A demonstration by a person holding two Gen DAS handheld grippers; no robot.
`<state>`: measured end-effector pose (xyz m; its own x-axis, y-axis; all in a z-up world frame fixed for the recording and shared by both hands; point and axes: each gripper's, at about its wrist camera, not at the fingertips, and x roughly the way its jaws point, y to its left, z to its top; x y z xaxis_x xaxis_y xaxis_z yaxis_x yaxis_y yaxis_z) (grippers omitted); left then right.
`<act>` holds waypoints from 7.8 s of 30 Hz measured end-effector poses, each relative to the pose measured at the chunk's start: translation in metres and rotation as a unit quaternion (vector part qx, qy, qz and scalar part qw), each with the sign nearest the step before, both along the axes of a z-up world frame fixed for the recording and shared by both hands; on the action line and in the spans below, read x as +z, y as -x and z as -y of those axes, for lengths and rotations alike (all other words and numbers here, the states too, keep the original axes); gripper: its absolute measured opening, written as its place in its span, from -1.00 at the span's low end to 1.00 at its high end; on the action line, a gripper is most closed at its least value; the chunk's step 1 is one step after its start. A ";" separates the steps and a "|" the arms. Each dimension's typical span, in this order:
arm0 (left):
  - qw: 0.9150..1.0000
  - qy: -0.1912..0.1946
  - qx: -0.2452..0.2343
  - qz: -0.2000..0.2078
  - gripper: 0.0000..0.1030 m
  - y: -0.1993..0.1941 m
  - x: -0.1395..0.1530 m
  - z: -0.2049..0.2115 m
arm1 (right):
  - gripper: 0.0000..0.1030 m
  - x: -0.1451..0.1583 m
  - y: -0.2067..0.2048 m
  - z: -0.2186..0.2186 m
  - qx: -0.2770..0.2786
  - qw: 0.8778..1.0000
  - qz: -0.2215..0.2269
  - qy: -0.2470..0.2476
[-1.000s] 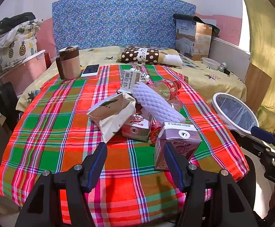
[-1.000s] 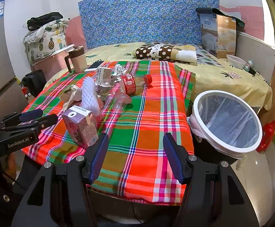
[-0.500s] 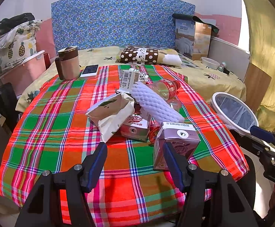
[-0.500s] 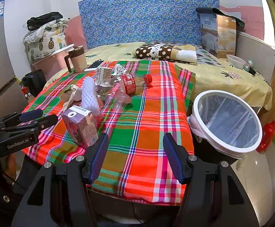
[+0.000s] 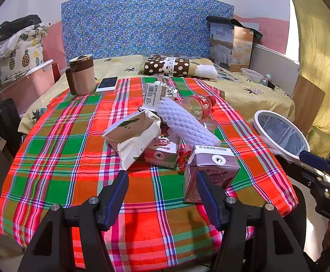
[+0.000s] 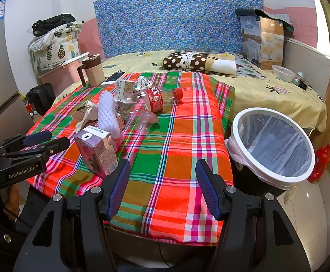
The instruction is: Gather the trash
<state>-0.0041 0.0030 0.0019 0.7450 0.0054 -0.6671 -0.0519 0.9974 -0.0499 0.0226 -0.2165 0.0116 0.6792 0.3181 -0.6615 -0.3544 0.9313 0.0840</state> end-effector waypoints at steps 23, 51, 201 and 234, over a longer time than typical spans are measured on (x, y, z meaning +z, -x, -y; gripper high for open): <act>1.000 -0.002 -0.001 0.001 0.20 0.001 -0.002 0.004 | 0.19 -0.001 -0.001 0.000 -0.001 1.000 0.000 0.000; 0.999 0.026 0.020 -0.014 0.20 -0.007 -0.012 -0.029 | 0.22 -0.019 -0.016 -0.039 0.111 0.993 -0.032 -0.038; 0.978 0.077 -0.194 0.002 -0.49 -0.090 0.005 0.123 | 0.17 -0.007 -0.036 0.077 -0.067 0.995 0.013 -0.066; 0.998 0.051 -0.041 -0.005 -0.46 -0.063 -0.012 0.003 | 0.16 -0.007 -0.036 -0.004 0.061 0.996 -0.002 -0.058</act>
<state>0.0593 -0.0003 -0.0103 0.7337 -0.1242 -0.6681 0.0292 0.9880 -0.1516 0.0584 -0.2129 0.0046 0.6287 0.4725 -0.6176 -0.4632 0.8655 0.1907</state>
